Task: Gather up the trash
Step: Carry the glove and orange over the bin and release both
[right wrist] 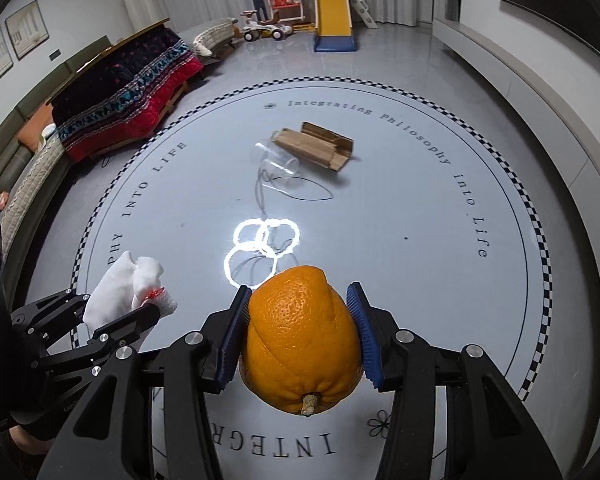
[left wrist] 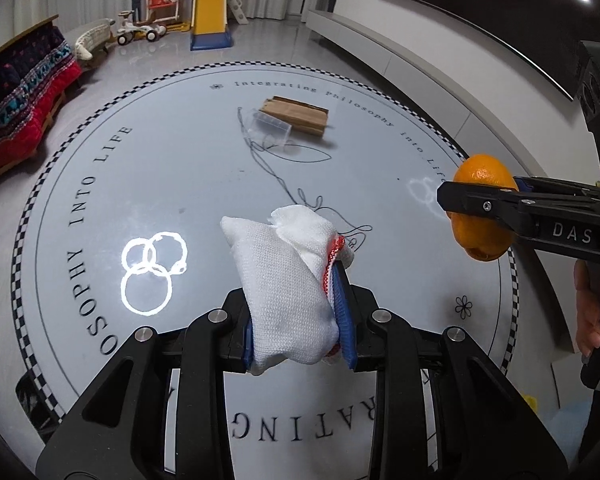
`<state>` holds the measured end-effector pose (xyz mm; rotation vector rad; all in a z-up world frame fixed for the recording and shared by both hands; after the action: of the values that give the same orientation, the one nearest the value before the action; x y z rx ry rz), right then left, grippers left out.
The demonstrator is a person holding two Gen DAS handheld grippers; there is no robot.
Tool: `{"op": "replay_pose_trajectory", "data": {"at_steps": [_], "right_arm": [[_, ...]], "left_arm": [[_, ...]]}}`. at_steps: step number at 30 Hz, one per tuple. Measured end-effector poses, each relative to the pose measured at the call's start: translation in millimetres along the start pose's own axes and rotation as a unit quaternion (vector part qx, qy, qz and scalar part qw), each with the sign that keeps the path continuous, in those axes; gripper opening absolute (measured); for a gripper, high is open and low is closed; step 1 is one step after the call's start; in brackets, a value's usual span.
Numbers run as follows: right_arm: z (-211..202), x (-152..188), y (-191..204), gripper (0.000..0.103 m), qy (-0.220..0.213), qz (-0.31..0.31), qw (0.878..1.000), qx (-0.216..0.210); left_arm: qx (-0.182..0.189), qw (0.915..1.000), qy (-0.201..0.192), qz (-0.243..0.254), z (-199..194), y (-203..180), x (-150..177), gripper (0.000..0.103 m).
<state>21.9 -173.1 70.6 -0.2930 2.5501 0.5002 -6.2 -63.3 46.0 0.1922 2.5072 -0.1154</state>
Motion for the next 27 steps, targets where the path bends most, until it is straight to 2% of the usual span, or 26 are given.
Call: {"op": "replay_pose_trajectory", "data": {"at_steps": [7, 13, 22, 27], "right_arm": [[8, 7, 92, 0.051, 0.01, -0.063, 0.997, -0.04], [28, 26, 178, 0.051, 0.03, -0.122, 0.989, -0.075], [62, 76, 306, 0.051, 0.075, -0.202, 0.967, -0.138], [85, 108, 369, 0.051, 0.106, -0.242, 0.951, -0.163]], "left_arm": [[-0.043, 0.9979, -0.018, -0.046, -38, 68, 26, 0.031], [-0.085, 0.9909, -0.031, -0.1, -70, 133, 67, 0.031], [-0.148, 0.9722, -0.026, -0.18, -103, 226, 147, 0.031], [-0.174, 0.9565, -0.006, -0.234, -107, 272, 198, 0.033]]}}
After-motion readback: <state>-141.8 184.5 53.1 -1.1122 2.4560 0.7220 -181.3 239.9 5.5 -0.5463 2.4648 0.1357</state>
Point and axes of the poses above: each gripper's, at about its wrist camera, not at the fingertips, and z roughly the way its jaws point, y to its left, x to its underside, the point moved 7 cm from there along z, roughly the way its jaws point, and after that the axes turned 10 degrees about -x, right-handed, at the moved point
